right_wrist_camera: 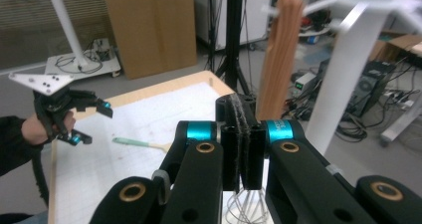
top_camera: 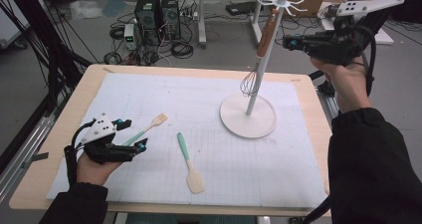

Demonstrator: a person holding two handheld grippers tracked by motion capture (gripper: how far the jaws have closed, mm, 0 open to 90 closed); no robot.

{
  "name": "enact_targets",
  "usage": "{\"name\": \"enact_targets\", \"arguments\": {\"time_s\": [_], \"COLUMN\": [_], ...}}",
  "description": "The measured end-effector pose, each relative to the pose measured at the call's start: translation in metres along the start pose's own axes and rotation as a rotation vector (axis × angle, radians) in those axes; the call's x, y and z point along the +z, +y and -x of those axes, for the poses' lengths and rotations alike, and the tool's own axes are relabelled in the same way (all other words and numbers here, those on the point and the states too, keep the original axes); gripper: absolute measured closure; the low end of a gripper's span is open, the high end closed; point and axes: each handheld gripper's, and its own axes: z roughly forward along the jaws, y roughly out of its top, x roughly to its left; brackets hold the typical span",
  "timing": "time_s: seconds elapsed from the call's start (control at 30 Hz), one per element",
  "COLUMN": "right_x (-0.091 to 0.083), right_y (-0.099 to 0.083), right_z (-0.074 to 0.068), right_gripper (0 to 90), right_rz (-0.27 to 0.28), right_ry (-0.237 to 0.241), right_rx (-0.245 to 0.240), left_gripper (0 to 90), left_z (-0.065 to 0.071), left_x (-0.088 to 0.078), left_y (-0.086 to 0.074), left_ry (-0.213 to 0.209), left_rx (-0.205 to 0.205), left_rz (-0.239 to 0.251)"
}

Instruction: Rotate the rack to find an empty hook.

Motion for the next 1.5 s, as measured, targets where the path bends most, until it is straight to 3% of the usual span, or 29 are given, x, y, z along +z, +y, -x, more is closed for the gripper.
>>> {"name": "enact_targets", "arguments": {"time_s": [0.13, 0.27, 0.8, 1.2, 1.5], "right_x": [-0.006, -0.011, -0.020, -0.016, -0.009], "right_y": [0.009, 0.012, 0.024, 0.025, 0.026], "right_z": [0.001, 0.008, 0.017, 0.029, 0.028], "right_gripper": [89.1, 89.2, 89.3, 89.3, 89.3], "right_rz": [0.007, 0.037, 0.030, 0.031, 0.024], "right_ry": [-0.016, -0.015, -0.047, -0.062, -0.060], "right_rx": [-0.006, 0.020, 0.009, 0.022, 0.018], "left_gripper": [19.6, 19.6, 19.6, 19.6, 19.6], "left_z": [0.000, 0.000, 0.001, 0.000, 0.000], "left_x": [0.000, 0.001, 0.001, 0.001, 0.000], "left_y": [0.000, -0.001, -0.001, -0.001, -0.001], "left_ry": [-0.001, -0.004, -0.001, -0.001, 0.000], "left_rx": [-0.004, -0.009, -0.005, -0.007, -0.002], "left_rz": [0.003, 0.005, -0.002, 0.001, -0.002]}}
